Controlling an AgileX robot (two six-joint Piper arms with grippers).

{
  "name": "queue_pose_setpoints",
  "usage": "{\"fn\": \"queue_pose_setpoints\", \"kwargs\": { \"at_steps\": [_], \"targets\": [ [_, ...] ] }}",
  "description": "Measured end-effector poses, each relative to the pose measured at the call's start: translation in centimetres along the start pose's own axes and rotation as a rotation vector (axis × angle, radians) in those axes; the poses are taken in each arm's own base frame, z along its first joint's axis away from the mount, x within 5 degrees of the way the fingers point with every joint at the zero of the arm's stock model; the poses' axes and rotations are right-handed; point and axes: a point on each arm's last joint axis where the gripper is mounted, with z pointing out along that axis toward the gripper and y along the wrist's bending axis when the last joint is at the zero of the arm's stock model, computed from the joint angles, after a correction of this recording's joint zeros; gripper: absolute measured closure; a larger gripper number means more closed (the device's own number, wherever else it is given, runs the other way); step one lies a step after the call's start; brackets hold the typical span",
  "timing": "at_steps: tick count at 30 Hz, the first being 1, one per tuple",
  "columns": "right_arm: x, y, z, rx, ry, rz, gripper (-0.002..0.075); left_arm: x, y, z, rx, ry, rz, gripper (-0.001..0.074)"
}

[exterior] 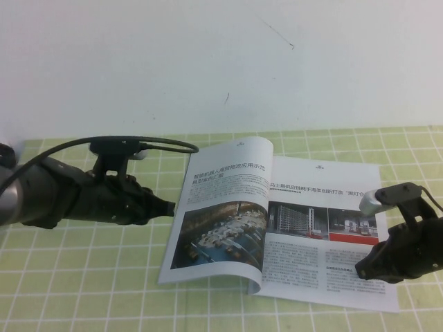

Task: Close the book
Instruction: 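Close the open booklet and leave it lying on the table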

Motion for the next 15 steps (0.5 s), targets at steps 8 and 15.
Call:
{"fn": "queue_pose_setpoints", "kwargs": {
  "at_steps": [8,15],
  "targets": [
    [0.0,0.0,0.0,-0.002,0.001,0.000,0.0729,1.4,0.3,2.1,0.025,0.082,-0.087,0.0738],
    [0.0,0.0,0.0,-0.005,0.002,0.000,0.0729,2.2,-1.4,2.9,0.110,0.155,-0.127,0.0738]
  ]
}}
